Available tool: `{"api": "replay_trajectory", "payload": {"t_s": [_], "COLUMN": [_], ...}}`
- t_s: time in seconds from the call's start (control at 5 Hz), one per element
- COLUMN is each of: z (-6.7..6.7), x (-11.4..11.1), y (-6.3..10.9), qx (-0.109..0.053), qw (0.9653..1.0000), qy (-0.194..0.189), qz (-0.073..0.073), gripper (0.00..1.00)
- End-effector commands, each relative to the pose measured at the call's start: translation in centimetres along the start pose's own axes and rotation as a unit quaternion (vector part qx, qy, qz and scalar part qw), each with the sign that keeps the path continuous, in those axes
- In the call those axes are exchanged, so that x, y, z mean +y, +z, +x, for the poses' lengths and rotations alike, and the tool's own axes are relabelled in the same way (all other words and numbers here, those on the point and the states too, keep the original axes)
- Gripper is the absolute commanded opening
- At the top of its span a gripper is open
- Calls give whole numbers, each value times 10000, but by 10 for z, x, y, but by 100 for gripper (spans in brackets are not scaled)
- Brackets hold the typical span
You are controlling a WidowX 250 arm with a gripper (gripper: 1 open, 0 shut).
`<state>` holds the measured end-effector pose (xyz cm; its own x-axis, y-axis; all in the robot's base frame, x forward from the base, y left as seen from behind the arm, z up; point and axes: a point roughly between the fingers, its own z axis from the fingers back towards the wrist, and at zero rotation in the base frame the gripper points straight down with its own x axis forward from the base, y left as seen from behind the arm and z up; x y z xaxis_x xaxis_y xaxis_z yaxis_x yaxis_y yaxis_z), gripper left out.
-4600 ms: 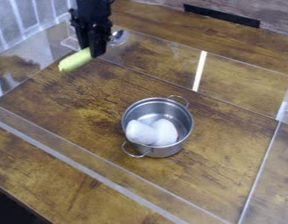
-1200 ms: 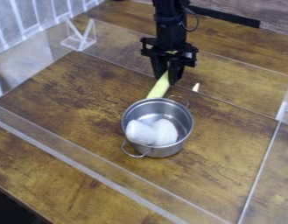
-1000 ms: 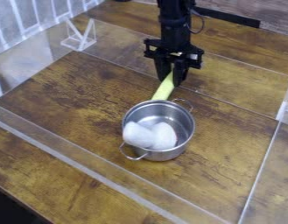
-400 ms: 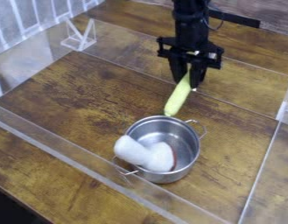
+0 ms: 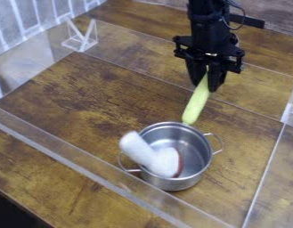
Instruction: Move the green spoon to the right
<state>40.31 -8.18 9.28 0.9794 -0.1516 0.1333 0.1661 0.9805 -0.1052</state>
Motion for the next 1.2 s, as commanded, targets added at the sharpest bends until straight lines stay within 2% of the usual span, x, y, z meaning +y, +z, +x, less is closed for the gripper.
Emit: {"api": "replay_trajectory", "payload": {"t_s": [0.0,0.4,0.6,0.8,1.0], "z": [-2,-18,-25,-27,-22], "x": [-24,-29,-35,-31,-28], "y": [41,10,-12,-27,-29], "qx": [-386,-201,-130,-35,-28], "qw": [9991,9984,9994,9996,9984], "qy": [-177,525,268,42,513], "qz": [-23,-79,-174,-265,-255], "gripper": [0,0,0,0,0]}}
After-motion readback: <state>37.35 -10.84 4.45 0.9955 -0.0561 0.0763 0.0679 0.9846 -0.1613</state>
